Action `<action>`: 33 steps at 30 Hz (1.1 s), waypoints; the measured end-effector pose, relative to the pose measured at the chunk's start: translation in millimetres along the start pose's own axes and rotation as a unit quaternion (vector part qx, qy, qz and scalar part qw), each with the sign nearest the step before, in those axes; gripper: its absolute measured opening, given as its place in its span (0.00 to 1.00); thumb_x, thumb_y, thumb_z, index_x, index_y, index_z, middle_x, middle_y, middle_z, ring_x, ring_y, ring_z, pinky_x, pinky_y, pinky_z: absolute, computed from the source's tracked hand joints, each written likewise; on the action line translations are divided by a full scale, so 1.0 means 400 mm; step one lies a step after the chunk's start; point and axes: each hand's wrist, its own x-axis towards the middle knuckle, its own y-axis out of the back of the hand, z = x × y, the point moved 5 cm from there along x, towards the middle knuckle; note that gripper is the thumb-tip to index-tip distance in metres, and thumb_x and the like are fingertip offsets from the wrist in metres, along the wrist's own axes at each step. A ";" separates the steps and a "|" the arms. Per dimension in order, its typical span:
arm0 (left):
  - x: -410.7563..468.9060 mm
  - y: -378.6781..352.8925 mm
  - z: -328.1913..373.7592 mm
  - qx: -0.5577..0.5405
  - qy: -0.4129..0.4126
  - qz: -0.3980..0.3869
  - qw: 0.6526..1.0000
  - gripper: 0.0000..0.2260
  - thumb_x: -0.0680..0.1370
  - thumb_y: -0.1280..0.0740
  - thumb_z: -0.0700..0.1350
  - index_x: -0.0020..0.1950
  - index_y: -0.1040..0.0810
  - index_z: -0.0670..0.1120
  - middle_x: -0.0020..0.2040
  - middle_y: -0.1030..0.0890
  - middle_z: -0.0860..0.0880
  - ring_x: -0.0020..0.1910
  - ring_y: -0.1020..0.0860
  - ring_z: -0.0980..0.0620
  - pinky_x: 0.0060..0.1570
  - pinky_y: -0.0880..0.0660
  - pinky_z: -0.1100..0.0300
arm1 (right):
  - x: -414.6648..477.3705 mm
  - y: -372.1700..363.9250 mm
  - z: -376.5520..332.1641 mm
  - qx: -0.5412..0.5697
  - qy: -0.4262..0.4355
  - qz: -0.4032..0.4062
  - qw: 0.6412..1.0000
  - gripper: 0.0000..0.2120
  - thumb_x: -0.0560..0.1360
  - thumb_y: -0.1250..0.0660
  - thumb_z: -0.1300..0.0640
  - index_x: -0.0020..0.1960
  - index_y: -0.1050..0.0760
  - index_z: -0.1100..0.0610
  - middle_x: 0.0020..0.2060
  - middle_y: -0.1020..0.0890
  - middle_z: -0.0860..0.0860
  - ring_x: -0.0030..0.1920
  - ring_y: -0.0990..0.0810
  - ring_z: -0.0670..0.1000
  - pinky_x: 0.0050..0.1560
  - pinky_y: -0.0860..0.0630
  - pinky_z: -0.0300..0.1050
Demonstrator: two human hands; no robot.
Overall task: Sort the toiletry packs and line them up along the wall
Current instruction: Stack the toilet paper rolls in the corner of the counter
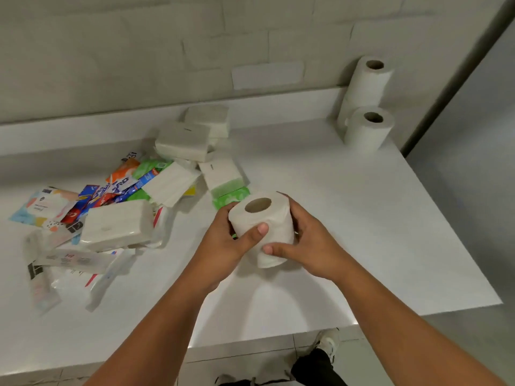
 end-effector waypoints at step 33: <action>0.747 -0.687 0.316 0.162 -0.205 0.078 0.962 0.37 0.60 0.20 0.61 0.65 0.29 0.57 0.61 0.23 0.59 0.61 0.24 0.57 0.58 0.22 0.50 | 0.289 0.939 -0.102 -0.043 0.034 0.208 0.977 0.17 0.81 0.41 0.43 0.65 0.24 0.47 0.56 0.17 0.44 0.57 0.19 0.44 0.60 0.23 0.45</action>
